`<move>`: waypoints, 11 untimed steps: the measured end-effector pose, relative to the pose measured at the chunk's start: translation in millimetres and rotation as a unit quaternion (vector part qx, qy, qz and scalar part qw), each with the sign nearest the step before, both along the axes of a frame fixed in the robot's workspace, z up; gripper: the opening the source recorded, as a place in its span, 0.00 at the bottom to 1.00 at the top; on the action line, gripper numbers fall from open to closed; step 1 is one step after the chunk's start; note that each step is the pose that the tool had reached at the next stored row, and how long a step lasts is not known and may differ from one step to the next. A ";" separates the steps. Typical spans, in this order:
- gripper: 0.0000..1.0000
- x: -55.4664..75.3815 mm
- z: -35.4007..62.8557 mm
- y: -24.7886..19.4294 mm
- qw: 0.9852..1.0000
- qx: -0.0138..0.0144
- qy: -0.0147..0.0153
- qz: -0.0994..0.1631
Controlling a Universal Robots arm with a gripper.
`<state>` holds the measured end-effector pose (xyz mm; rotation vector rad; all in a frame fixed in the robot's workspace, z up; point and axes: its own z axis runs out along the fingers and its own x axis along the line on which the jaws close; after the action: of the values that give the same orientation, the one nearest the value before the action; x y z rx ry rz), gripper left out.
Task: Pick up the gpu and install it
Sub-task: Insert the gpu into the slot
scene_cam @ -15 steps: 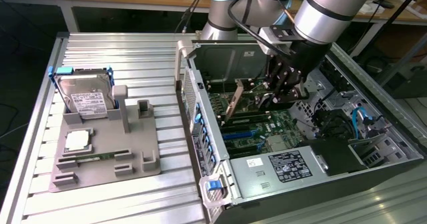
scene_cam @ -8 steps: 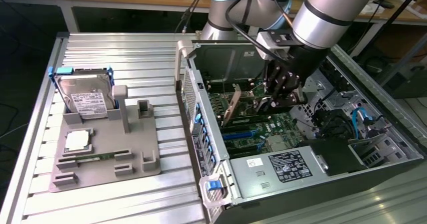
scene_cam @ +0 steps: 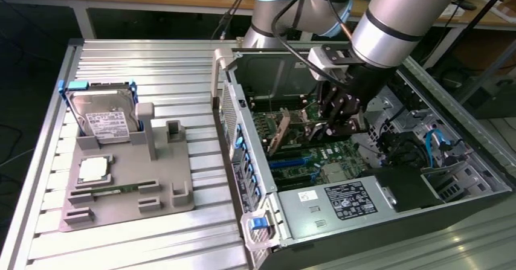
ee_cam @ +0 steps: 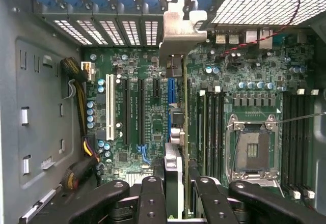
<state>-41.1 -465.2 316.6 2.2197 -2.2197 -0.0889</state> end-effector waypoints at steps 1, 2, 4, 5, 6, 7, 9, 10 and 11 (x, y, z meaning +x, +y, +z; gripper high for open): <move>0.27 0.0 -1.9 -0.7 1.000 0.000 0.000 0.000; 0.27 0.0 -3.7 -1.5 1.000 0.000 0.000 0.000; 0.27 -0.2 -7.3 -2.4 1.000 0.000 0.000 0.000; 0.27 -0.3 -9.2 -2.6 1.000 0.000 0.000 0.000; 0.27 -0.6 -11.3 -2.7 1.000 0.000 0.000 0.000; 0.27 -1.0 -13.2 -2.7 1.000 0.000 0.000 0.000; 0.27 -3.2 -17.0 -2.7 1.000 0.000 0.000 0.000; 0.27 -5.4 -18.8 -2.7 1.000 0.000 0.000 0.000; 0.27 -7.7 -20.2 -2.7 1.000 0.000 0.000 0.000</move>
<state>-48.7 -467.9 296.4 2.2198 -2.2197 -0.0888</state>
